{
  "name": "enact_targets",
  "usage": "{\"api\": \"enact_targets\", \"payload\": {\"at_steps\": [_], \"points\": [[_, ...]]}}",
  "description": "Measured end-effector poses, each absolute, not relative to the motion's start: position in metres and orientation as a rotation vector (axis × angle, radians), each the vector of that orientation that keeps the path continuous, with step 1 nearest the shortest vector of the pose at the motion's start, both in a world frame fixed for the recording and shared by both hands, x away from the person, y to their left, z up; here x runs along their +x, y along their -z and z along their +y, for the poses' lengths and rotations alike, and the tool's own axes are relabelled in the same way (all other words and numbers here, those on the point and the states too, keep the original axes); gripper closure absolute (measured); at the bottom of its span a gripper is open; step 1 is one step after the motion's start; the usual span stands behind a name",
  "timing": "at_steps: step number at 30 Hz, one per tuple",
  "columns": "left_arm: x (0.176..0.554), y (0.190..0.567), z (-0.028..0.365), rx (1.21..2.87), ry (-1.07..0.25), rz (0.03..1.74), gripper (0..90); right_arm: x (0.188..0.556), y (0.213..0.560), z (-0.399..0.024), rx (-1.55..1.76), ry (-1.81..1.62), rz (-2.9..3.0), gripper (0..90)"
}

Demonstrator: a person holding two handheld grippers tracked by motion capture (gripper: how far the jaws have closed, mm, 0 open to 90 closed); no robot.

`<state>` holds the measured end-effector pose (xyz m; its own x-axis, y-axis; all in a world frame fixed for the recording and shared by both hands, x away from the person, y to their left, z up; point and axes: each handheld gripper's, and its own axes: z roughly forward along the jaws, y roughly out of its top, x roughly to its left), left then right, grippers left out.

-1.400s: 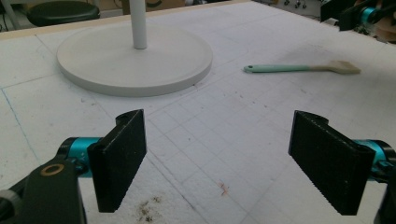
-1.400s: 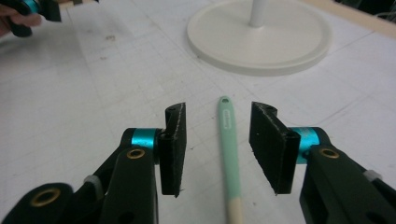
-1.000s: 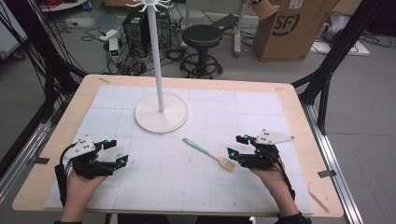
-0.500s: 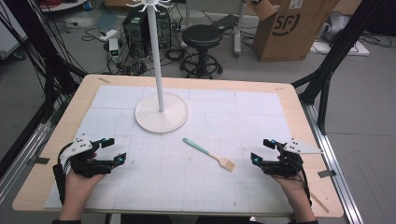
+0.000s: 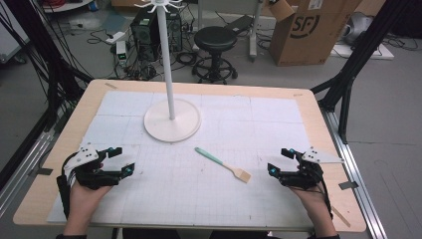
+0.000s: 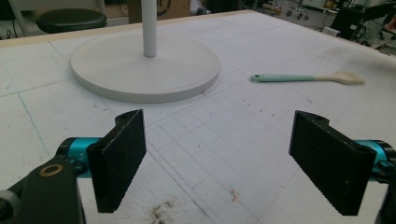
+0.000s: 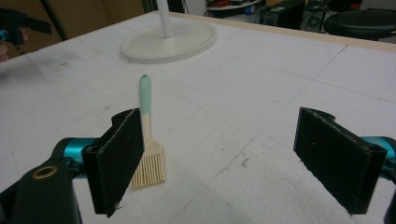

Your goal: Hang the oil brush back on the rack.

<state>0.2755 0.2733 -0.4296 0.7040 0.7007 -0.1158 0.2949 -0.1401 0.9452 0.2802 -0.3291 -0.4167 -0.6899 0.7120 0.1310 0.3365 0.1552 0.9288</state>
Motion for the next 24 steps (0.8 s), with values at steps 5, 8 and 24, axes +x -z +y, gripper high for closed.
{"api": "enact_targets", "payload": {"at_steps": [5,8,24], "points": [[0.273,0.428,0.272,1.722,-0.427,0.797,19.4,0.283,0.416,-0.319,0.982,-1.549,2.126,15.3],[0.273,0.428,0.273,1.717,-0.425,0.796,19.4,0.285,0.415,-0.313,0.972,-1.547,2.138,15.3],[0.274,0.427,0.274,1.698,-0.419,0.803,18.4,0.311,0.412,-0.261,0.921,-1.494,2.258,15.7]]}}
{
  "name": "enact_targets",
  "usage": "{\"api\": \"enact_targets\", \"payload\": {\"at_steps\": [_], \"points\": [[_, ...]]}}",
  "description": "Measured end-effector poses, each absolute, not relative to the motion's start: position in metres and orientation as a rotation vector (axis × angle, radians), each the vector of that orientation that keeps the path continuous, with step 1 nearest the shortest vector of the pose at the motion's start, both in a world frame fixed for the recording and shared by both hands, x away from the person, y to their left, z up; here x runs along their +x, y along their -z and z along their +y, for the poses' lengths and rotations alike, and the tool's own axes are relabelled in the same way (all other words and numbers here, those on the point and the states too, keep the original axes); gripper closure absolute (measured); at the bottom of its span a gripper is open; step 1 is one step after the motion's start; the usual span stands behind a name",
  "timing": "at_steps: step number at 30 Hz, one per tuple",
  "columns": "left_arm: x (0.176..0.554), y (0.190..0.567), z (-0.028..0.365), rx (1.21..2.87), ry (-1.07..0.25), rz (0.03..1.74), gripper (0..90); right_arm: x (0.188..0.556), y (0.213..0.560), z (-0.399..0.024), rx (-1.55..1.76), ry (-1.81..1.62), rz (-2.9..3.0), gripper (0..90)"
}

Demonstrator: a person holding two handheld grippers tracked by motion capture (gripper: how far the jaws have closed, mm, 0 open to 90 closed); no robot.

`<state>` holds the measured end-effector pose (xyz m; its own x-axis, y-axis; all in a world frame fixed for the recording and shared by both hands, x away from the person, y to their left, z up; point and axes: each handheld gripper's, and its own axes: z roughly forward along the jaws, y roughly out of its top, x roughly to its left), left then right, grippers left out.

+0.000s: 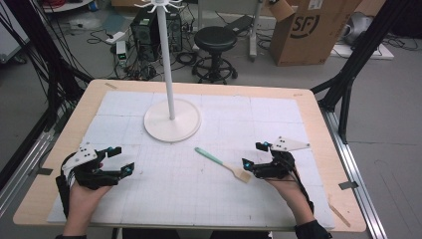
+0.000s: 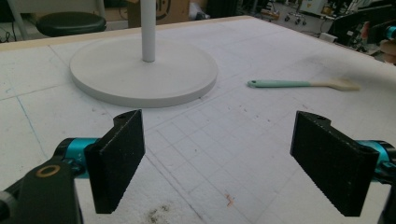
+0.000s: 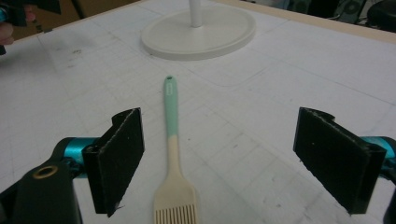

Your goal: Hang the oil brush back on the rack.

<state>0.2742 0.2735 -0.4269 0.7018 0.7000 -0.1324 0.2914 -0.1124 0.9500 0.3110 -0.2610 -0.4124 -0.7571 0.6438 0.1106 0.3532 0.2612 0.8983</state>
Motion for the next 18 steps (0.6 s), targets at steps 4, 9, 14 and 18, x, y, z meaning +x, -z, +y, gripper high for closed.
{"api": "enact_targets", "payload": {"at_steps": [4,9,14,18], "points": [[0.275,0.427,0.274,1.703,-0.418,0.802,17.9,0.317,0.413,-0.249,0.904,-1.478,2.288,15.9],[0.274,0.427,0.274,1.700,-0.422,0.804,17.6,0.323,0.418,-0.234,0.896,-1.435,2.329,16.3],[0.274,0.426,0.275,1.688,-0.413,0.803,17.3,0.326,0.422,-0.224,0.896,-1.397,2.371,17.4],[0.273,0.425,0.275,1.689,-0.421,0.804,17.3,0.329,0.427,-0.216,0.902,-1.345,2.414,19.6]]}}
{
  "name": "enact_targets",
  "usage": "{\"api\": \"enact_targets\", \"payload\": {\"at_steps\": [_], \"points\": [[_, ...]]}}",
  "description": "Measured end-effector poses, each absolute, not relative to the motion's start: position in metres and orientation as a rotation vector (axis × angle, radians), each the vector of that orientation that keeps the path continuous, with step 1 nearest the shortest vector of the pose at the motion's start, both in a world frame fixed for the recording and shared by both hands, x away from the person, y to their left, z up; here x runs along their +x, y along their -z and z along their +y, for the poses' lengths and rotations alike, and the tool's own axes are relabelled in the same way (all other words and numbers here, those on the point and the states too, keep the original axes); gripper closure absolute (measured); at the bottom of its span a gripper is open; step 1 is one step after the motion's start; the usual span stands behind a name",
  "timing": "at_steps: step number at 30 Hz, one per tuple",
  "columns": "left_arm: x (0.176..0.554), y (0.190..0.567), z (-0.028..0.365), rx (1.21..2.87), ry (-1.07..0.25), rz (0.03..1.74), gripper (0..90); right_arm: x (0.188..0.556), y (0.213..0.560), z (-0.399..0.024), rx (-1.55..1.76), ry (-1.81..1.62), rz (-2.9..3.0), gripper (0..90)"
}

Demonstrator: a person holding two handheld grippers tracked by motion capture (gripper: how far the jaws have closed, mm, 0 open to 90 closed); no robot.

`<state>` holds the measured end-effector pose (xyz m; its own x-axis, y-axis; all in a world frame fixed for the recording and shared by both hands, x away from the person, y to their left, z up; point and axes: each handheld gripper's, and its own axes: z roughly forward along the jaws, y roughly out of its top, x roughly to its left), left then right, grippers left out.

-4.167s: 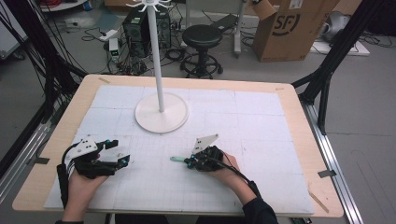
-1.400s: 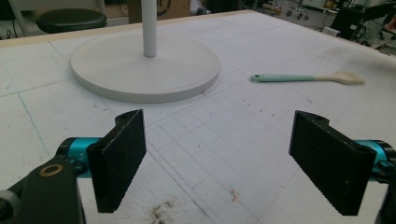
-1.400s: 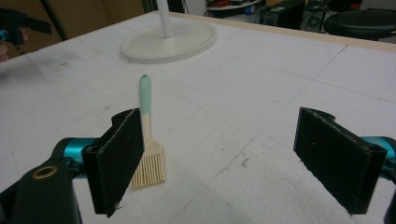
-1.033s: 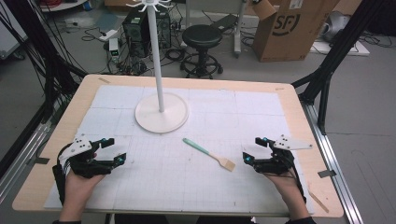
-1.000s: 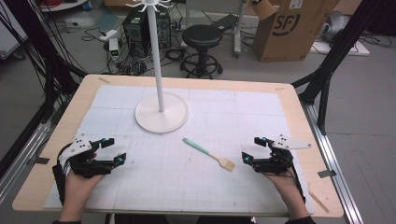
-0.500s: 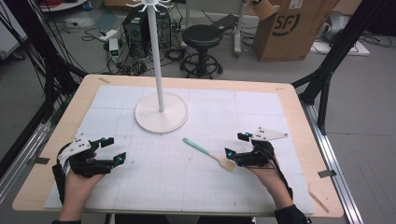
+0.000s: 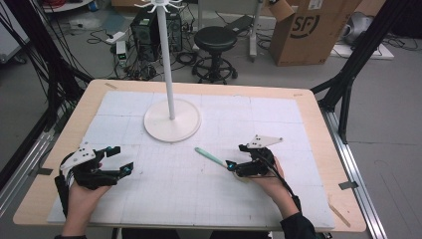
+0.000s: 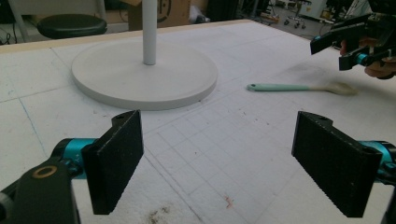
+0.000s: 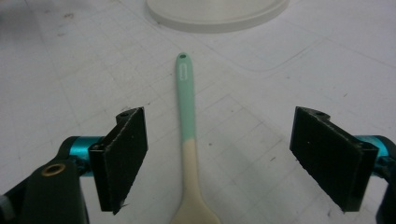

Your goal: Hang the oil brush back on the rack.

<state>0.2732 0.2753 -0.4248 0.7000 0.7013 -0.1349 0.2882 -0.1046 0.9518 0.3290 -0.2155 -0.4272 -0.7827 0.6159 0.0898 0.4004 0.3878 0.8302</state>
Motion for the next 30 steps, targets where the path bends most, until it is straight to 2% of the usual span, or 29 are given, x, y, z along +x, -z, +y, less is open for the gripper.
{"api": "enact_targets", "payload": {"at_steps": [5,10,11,12,17,22,30], "points": [[0.272,0.423,0.276,1.683,-0.425,0.803,17.3,0.331,0.431,-0.208,0.892,-1.314,2.447,27.2],[0.272,0.422,0.277,1.678,-0.426,0.801,17.3,0.331,0.436,-0.200,0.883,-1.257,2.493,38.2],[0.272,0.422,0.277,1.679,-0.429,0.798,17.2,0.330,0.438,-0.198,0.873,-1.239,2.510,43.4],[0.272,0.422,0.277,1.679,-0.433,0.797,17.2,0.330,0.438,-0.198,0.873,-1.239,2.510,43.4],[0.271,0.422,0.278,1.674,-0.436,0.797,17.2,0.330,0.443,-0.192,0.848,-1.203,2.538,55.3],[0.270,0.421,0.278,1.671,-0.438,0.796,17.2,0.329,0.445,-0.190,0.855,-1.175,2.546,61.0],[0.270,0.422,0.279,1.673,-0.438,0.799,17.2,0.327,0.448,-0.191,0.874,-1.179,2.517,65.1]]}}
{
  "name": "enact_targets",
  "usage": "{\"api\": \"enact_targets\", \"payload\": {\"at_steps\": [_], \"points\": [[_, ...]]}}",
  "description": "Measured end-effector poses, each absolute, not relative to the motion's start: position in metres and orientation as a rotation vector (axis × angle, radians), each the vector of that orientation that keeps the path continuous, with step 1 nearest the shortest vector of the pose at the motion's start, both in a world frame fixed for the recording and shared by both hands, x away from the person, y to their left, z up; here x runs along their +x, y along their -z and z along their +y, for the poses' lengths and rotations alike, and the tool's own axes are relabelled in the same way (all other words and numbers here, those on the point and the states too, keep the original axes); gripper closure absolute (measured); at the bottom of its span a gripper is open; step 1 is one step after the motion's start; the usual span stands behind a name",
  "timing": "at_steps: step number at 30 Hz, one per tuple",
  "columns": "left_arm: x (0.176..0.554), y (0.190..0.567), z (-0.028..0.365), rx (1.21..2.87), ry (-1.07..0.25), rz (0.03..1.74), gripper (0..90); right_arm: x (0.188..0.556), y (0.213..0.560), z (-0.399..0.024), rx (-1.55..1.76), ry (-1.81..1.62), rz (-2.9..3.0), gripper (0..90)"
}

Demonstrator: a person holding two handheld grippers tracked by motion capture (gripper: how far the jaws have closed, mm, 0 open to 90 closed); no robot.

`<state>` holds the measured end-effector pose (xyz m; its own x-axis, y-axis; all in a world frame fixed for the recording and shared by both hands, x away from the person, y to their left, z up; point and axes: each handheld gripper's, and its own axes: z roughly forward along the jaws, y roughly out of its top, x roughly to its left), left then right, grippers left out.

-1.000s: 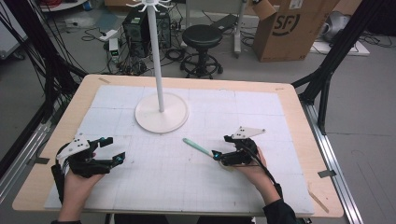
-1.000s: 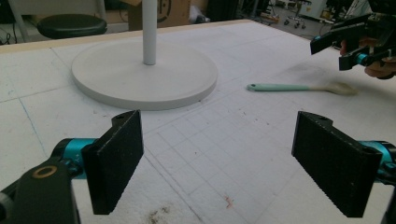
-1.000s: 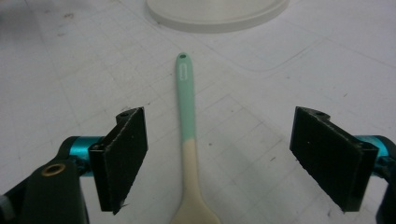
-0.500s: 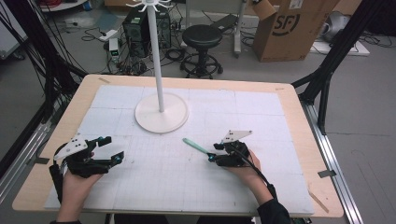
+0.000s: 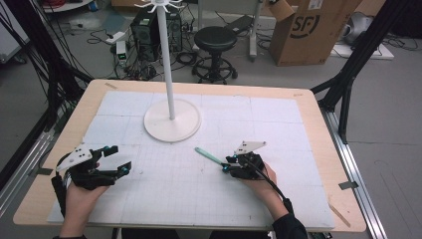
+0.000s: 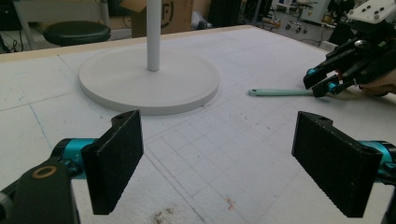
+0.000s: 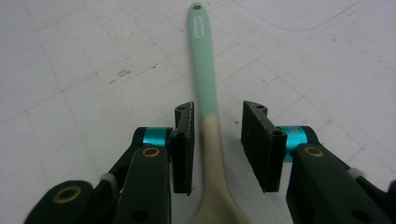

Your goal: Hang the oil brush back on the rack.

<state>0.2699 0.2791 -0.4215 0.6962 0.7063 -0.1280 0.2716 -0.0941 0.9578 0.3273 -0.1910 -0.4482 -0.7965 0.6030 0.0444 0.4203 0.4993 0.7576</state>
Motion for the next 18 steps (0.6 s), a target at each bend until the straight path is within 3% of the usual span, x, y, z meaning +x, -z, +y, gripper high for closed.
{"api": "enact_targets", "payload": {"at_steps": [18], "points": [[0.2691,0.4215,0.2777,1.677,-0.436,0.799,17.2,0.3187,0.4496,-0.1866,0.863,-1.160,2.491,75.8]]}}
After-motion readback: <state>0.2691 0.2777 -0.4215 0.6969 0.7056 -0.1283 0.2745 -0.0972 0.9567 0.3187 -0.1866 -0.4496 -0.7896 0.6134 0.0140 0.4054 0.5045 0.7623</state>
